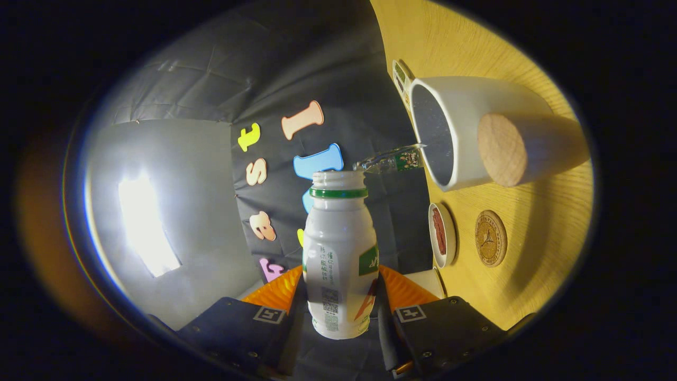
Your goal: Take the bottle from table, then pour the juice into the cup, finally place the bottle on the coaster
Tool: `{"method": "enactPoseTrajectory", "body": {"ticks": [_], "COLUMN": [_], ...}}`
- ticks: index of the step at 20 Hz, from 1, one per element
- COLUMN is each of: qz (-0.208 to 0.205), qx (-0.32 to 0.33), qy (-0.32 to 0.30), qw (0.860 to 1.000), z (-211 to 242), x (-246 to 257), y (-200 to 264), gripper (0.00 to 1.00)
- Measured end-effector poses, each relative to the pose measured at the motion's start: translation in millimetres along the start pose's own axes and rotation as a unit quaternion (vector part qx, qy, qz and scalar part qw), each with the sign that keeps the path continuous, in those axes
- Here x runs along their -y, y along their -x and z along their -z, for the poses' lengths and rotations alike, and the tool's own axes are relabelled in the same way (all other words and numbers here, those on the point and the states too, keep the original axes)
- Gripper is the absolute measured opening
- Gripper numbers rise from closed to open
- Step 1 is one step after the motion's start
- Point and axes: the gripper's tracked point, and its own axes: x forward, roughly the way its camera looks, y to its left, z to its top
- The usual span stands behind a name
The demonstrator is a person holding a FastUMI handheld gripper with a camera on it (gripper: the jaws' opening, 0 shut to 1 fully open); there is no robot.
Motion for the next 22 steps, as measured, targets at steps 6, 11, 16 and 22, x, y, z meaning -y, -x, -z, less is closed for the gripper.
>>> {"method": "enactPoseTrajectory", "body": {"ticks": [6,11,16,22], "qz": [-0.003,-0.004,-0.005,-0.011], "qx": [0.003,0.005,0.006,0.012], "qy": [-0.008,-0.012,-0.015,-0.023], "qw": [1.0,1.0,1.0,1.0], "z": [-0.3,0.3,-0.6,0.3], "x": [-1.1,-1.9,-2.5,-4.0], "y": [0.5,0.7,0.9,0.6], "gripper": [0.61,0.61,0.61,0.61]}}
